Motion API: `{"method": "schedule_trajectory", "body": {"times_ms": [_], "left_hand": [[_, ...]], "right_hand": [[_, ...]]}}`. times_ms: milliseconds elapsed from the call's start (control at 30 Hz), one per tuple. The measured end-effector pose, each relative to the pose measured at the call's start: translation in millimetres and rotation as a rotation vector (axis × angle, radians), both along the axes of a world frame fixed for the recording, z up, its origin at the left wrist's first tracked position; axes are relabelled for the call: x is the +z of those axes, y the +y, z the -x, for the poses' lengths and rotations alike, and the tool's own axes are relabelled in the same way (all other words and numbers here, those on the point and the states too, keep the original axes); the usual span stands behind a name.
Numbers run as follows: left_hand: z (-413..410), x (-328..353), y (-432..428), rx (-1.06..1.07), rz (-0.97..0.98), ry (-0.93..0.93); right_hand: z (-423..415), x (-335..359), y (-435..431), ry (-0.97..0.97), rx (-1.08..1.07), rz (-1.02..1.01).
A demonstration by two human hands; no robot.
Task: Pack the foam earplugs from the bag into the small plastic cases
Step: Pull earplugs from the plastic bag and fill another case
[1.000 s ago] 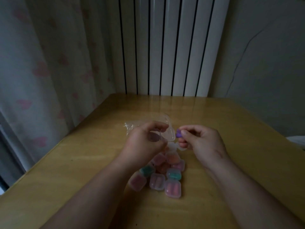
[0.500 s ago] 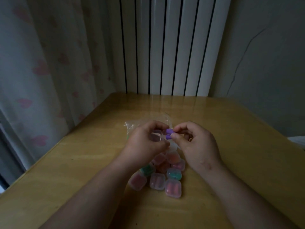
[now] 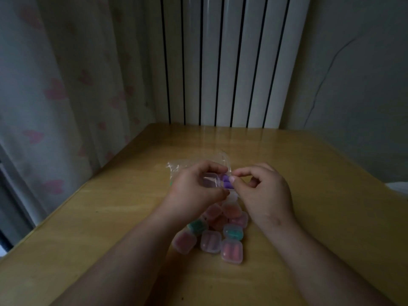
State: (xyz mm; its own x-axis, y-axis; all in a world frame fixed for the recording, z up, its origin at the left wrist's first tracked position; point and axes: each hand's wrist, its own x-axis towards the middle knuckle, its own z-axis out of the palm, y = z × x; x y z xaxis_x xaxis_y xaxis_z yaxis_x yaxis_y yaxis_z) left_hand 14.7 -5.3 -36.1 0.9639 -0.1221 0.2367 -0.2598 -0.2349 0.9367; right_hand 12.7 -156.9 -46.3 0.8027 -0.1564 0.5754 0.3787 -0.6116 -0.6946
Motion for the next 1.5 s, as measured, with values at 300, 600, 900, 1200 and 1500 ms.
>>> {"method": "schedule_trajectory", "body": {"times_ms": [300,600,900,1200,1500], "left_hand": [[-3.4,-4.6,1.7,0.008,-0.013,-0.029],[-5.3,5.4,1.0,-0.154,0.521,0.195],[-3.3,-1.1,1.5,-0.139,0.282,0.093],[-9.1,-6.5,2.1,-0.041,0.155,0.008],[-13.6,-8.2,6.3,0.307,-0.229,-0.129]], "right_hand": [[0.4,6.2,-0.9,0.369,0.206,-0.342],[2.0,11.2,-2.0,0.333,0.184,-0.541],[4.9,15.7,4.0,0.406,0.328,-0.823],[1.8,10.2,-2.9,0.414,0.229,-0.554],[-13.9,4.8,-24.5,0.429,0.015,-0.098]]}}
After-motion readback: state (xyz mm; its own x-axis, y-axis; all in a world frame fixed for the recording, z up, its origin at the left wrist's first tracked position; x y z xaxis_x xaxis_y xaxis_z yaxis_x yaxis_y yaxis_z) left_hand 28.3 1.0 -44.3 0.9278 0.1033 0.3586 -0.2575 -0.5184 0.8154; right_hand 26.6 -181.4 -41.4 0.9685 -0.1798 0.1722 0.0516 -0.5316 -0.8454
